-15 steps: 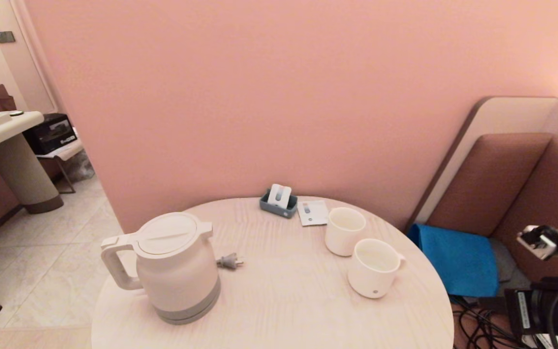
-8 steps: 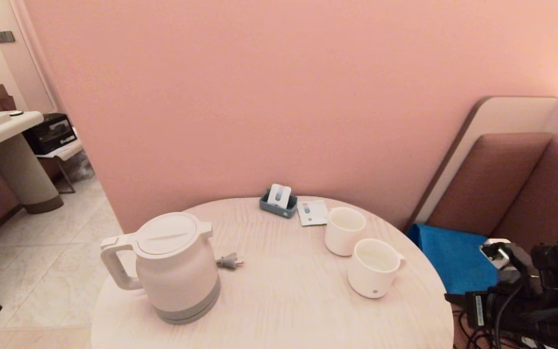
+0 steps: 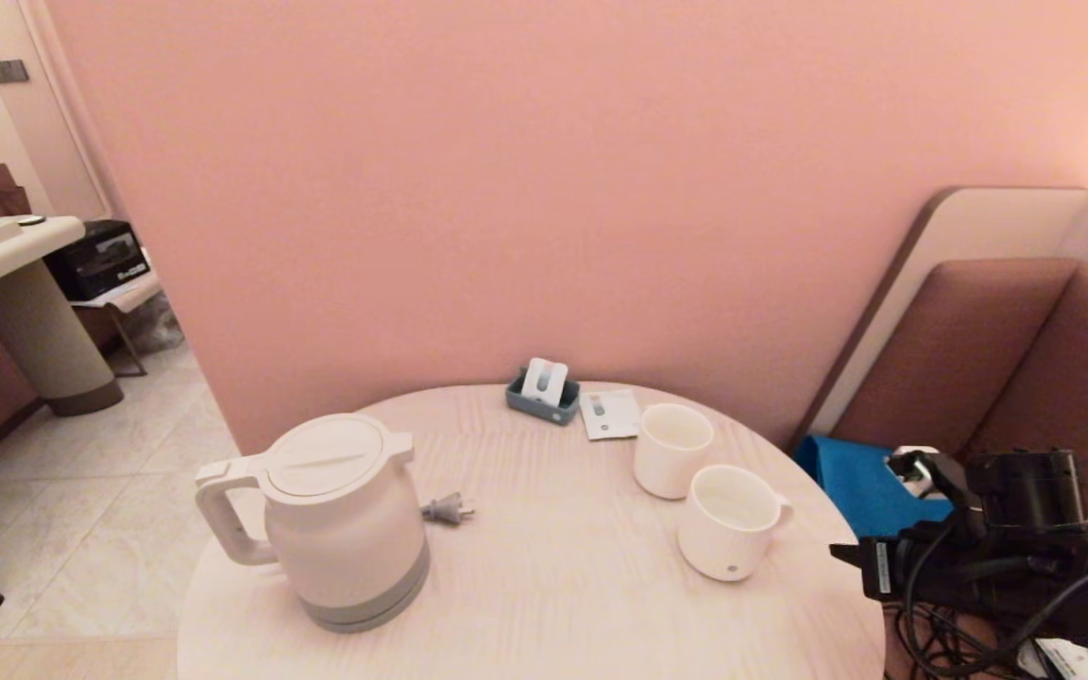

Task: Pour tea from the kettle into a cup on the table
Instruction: Pick up the cup

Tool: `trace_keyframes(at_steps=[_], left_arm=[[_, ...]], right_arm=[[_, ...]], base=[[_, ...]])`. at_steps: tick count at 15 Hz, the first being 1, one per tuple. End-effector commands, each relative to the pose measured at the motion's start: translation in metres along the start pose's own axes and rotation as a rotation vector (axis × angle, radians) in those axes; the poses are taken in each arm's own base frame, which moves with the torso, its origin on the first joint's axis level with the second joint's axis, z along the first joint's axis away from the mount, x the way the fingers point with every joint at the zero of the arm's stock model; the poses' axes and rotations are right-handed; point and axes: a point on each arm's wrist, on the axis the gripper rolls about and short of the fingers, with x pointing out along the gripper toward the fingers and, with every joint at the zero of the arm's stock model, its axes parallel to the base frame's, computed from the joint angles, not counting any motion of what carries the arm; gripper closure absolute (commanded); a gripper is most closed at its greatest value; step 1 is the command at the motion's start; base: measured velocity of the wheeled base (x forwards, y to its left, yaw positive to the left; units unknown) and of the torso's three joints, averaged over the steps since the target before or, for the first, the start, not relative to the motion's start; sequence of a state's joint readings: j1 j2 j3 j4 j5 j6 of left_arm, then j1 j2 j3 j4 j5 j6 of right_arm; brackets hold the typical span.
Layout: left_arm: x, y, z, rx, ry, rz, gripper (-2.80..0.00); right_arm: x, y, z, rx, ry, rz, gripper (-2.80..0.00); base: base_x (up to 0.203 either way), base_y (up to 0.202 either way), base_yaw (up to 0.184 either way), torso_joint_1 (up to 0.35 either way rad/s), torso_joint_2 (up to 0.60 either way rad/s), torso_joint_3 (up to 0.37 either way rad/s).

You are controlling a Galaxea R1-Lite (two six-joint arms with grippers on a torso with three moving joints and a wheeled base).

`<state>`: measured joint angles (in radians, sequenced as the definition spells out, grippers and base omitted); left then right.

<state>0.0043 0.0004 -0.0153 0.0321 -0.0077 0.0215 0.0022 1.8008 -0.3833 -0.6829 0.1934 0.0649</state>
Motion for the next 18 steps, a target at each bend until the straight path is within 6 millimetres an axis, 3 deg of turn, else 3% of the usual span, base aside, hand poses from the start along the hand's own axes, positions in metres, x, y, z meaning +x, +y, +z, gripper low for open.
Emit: trace_keyframes(at_steps=[1, 5, 6, 12, 18], left_arm=[[0.000, 0.000, 0.000, 0.000, 0.000, 0.000, 0.00], [0.000, 0.000, 0.000, 0.000, 0.000, 0.001, 0.00], [0.000, 0.000, 0.000, 0.000, 0.000, 0.000, 0.00], [0.000, 0.000, 0.000, 0.000, 0.000, 0.000, 0.00], [0.000, 0.000, 0.000, 0.000, 0.000, 0.000, 0.00]], right_arm=[[0.008, -0.001, 0.001, 0.002, 0.012, 0.004, 0.00], [0.015, -0.001, 0.008, -0.002, 0.002, 0.028, 0.00], [0.016, -0.001, 0.007, -0.004, 0.003, 0.029, -2.80], [0.017, -0.001, 0.013, -0.007, -0.016, 0.030, -2.80], [0.032, -0.004, 0.015, -0.003, 0.001, 0.017, -2.80]], base=[[0.000, 0.000, 0.000, 0.000, 0.00, 0.000], [0.000, 0.000, 0.000, 0.000, 0.00, 0.000], [0.000, 0.000, 0.000, 0.000, 0.00, 0.000], [0.000, 0.000, 0.000, 0.000, 0.00, 0.000], [0.000, 0.000, 0.000, 0.000, 0.00, 0.000]])
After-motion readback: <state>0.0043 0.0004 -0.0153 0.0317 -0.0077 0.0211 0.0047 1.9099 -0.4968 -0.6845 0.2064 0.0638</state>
